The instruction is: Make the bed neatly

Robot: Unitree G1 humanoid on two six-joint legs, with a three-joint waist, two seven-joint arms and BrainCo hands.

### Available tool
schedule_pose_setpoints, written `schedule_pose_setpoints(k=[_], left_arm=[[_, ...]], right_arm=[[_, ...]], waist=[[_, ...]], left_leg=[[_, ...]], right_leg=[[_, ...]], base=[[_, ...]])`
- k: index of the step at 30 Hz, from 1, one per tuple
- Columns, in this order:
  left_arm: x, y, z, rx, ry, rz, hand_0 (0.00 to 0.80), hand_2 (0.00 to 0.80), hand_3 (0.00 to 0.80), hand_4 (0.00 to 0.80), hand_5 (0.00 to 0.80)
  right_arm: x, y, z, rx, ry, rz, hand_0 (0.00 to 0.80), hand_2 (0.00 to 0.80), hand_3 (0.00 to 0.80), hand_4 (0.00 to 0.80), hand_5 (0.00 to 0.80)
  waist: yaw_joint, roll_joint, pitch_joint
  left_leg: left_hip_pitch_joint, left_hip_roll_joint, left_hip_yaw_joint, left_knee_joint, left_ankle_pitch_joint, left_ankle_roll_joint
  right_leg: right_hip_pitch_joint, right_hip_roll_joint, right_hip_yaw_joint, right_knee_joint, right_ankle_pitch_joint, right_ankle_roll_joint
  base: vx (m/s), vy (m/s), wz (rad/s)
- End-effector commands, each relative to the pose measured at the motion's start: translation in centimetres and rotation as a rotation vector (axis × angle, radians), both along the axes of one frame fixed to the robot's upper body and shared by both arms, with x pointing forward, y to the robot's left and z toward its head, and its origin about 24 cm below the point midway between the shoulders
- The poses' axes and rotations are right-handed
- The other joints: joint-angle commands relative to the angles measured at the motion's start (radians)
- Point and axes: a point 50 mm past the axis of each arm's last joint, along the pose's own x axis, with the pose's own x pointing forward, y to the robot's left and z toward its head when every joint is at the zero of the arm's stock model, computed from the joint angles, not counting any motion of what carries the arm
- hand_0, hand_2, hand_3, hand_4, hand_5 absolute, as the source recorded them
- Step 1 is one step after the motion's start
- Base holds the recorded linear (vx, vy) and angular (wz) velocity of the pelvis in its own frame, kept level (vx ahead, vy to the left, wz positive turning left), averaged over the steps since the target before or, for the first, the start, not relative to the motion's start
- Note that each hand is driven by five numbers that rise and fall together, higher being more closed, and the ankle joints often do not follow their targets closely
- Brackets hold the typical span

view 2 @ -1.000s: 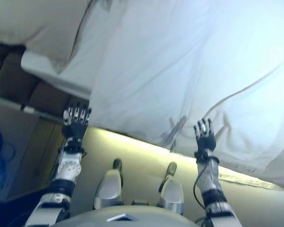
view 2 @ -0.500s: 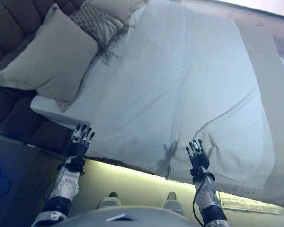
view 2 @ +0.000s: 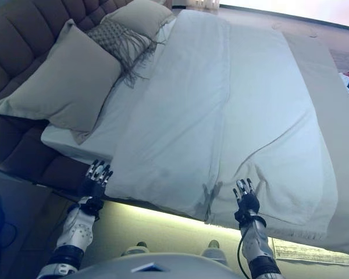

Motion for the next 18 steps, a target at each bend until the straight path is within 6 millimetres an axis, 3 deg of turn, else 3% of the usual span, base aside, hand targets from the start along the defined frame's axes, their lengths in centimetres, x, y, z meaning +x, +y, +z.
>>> schedule_pose_setpoints(k=[1,18], left_arm=[[1.57,0.89,1.74,0.058,-0.074,-0.018,0.000,0.000,0.000,0.000,0.000],[1.00,1.14,1.92,0.058,-0.072,-0.035,0.000,0.000,0.000,0.000,0.000]], right_arm=[[1.53,-1.63,2.12,-0.068,-0.108,-0.004,0.000,0.000,0.000,0.000,0.000],[1.17,-1.27,2.16,-0.058,-0.111,0.013,0.000,0.000,0.000,0.000,0.000]], waist=[[0.021,0.007,-0.002],[0.025,0.009,-0.010]], left_leg=[[-0.053,-0.021,0.035,0.041,0.012,0.074],[-0.042,-0.020,0.034,0.038,0.001,0.075]], right_leg=[[0.019,-0.008,-0.019,0.046,-0.053,0.004],[0.029,-0.014,-0.021,0.042,-0.059,0.009]], base=[[0.000,0.000,0.00],[0.000,0.000,0.00]])
